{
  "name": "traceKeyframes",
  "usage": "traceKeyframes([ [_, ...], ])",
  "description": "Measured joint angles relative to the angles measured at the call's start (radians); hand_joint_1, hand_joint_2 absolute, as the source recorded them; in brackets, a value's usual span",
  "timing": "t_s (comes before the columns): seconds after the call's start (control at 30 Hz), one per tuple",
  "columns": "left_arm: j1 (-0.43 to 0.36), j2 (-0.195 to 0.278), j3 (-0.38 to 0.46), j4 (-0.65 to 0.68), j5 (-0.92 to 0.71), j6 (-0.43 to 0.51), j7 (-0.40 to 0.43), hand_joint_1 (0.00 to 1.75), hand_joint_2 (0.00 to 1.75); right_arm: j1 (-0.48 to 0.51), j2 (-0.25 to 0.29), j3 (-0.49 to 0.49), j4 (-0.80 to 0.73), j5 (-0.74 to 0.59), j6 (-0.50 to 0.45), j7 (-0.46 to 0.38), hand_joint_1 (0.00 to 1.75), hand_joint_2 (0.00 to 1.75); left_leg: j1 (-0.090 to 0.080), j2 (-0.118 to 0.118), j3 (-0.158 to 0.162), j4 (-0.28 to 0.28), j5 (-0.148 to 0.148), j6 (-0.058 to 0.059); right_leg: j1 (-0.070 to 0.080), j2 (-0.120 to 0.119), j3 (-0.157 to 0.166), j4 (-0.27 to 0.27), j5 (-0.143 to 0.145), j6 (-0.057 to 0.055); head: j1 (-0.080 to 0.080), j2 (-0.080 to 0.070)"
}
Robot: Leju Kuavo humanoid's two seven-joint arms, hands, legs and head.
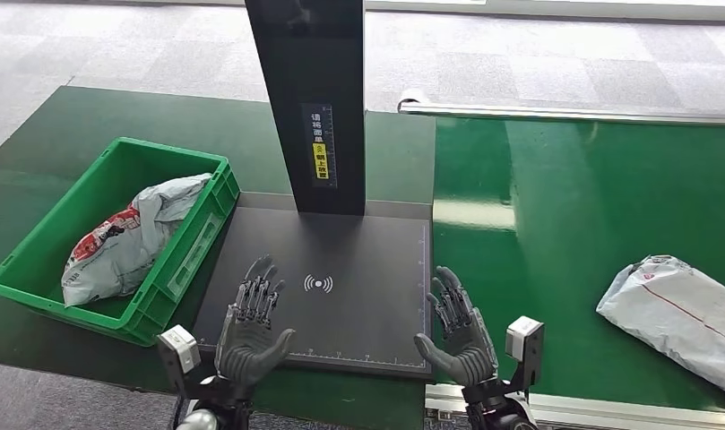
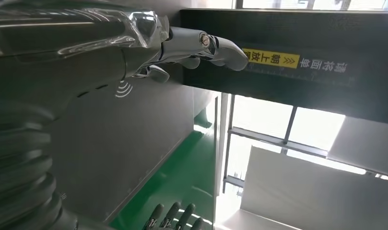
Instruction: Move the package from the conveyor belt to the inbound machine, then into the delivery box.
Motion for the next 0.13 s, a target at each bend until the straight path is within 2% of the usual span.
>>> traceKeyframes([
  [0.13,0.003,-0.002,-0.008,0.001,-0.011,0.012,-0.004,0.00,1.75,0.001,0.000,0.001,0.004,0.008,-0.003,-0.010,0.00,1.75,0.000,0.000,0.000,0.000,0.000,0.000,0.000,0.000,0.000,0.000,0.000,0.000,0.000,0.000],
])
